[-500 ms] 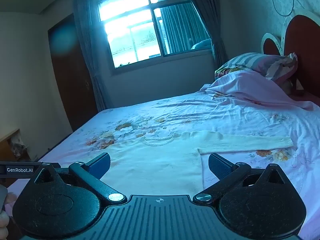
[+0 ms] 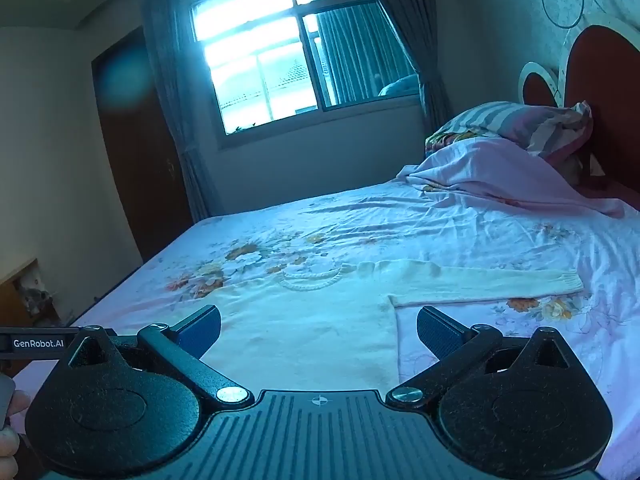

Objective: Fold small clothes

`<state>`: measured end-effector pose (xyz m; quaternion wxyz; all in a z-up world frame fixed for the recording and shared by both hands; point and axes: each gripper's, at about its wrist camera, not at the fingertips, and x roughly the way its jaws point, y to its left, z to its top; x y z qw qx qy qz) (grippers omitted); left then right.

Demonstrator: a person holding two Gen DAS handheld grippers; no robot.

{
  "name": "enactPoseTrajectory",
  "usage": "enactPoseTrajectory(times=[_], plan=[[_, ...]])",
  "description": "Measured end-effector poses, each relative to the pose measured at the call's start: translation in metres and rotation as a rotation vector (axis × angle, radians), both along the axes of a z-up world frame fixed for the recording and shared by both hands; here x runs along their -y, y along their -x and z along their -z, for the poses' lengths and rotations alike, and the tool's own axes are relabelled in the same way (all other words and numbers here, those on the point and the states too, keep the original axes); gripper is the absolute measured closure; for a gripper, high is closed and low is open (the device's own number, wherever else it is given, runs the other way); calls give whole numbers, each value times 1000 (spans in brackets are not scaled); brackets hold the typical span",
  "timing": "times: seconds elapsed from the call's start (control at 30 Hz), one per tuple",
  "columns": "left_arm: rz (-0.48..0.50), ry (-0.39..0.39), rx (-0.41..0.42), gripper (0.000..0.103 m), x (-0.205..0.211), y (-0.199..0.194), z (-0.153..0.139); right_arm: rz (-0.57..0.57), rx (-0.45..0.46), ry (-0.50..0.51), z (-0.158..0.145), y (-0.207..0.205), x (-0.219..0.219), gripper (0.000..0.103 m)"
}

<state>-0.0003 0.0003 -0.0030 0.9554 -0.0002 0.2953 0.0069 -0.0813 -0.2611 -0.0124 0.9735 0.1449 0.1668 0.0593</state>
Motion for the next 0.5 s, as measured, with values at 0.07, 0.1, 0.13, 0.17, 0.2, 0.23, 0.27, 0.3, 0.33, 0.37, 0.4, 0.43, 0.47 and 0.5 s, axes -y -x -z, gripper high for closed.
enactPoseTrajectory(times=[0.07,0.1,0.13,0.17,0.2,0.23,0.27,0.3,0.33,0.37,0.4,0.43,0.47,0.5], plan=[[-5,-1,-7,2,0,-1,3,1,-3,-5,2,1,1,0],[-5,-4,-11,1,0,-2,4,-1,-6,-3,-1,-1,0,0],[-7,-4,-15,1,1,-3,4,-2,-6,-1,-1,-1,-2,0],[-9,-4,-17,1,0,-4,4,-4,-9,1,0,-2,-2,0],[-10,-3,-18,1,-1,-4,4,-5,-12,2,1,-2,-3,0],[-12,-1,-18,1,-1,-4,5,-9,-15,-1,3,-4,0,0],[-15,-3,-18,1,0,-6,3,-10,-16,-2,3,-4,-1,0],[-17,-7,-17,1,0,-6,3,-10,-17,-2,3,-4,-1,0],[-20,-12,-16,2,1,-7,4,-10,-19,-4,3,-6,0,0],[-24,-18,-14,1,2,-7,4,-12,-19,-4,4,-6,0,0],[-27,-23,-13,1,2,-8,4,-11,-18,-4,4,-7,0,0],[-31,-27,-14,1,2,-8,4,-10,-19,-3,4,-7,0,0],[-34,-29,-14,1,2,-8,4,-9,-19,-4,4,-7,0,0],[-34,-29,-15,1,2,-8,5,-9,-20,-6,4,-8,0,0]])
